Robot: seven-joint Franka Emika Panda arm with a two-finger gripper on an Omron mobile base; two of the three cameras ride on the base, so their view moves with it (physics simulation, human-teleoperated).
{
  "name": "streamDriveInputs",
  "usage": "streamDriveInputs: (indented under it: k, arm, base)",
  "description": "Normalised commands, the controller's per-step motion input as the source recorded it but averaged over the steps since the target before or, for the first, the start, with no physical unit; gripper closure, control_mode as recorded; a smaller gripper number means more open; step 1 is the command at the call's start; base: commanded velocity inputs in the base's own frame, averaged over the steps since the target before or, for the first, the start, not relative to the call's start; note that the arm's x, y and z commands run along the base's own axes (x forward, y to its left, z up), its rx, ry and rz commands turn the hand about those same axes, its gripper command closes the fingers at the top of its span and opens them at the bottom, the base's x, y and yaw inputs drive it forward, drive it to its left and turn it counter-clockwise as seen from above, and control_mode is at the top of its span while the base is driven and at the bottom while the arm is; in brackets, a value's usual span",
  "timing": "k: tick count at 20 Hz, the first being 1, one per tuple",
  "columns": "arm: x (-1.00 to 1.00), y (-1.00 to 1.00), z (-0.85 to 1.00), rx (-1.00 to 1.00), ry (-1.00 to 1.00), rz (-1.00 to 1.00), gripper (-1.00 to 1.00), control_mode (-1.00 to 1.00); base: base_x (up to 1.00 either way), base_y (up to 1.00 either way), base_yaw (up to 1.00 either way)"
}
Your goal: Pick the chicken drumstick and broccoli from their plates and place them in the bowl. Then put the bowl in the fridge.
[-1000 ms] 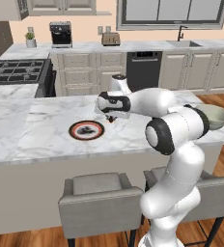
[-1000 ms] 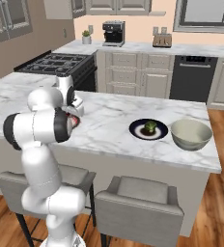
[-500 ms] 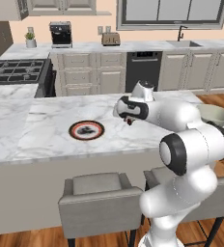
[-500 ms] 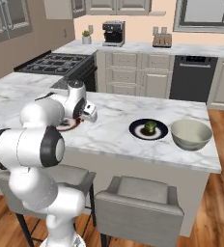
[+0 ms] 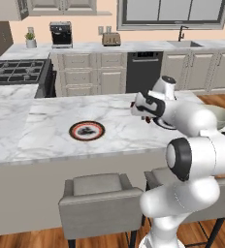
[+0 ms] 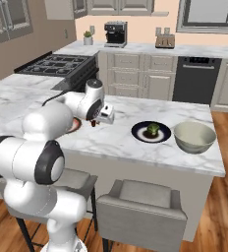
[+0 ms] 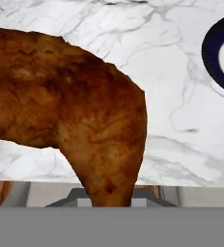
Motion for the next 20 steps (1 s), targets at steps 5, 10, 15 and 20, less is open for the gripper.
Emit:
streamDriveInputs:
  k: [5, 10, 15, 20]
  arm:
    - [0.00, -0.71, 0.14, -0.17, 0.00, 0.02, 1.00, -1.00]
    - [0.00, -0.75, 0.10, -0.21, 0.04, 0.01, 1.00, -1.00]
    - [0.00, -0.81, 0.09, -0.04, 0.12, 0.00, 1.00, -1.00]
    - [0.00, -0.83, 0.10, 0.00, 0.06, 0.00, 1.00, -1.00]
  base:
    - [0.00, 0.00, 0.00]
    - [0.00, 0.00, 0.00]
    - [0.00, 0.00, 0.00]
    - [0.00, 0.00, 0.00]
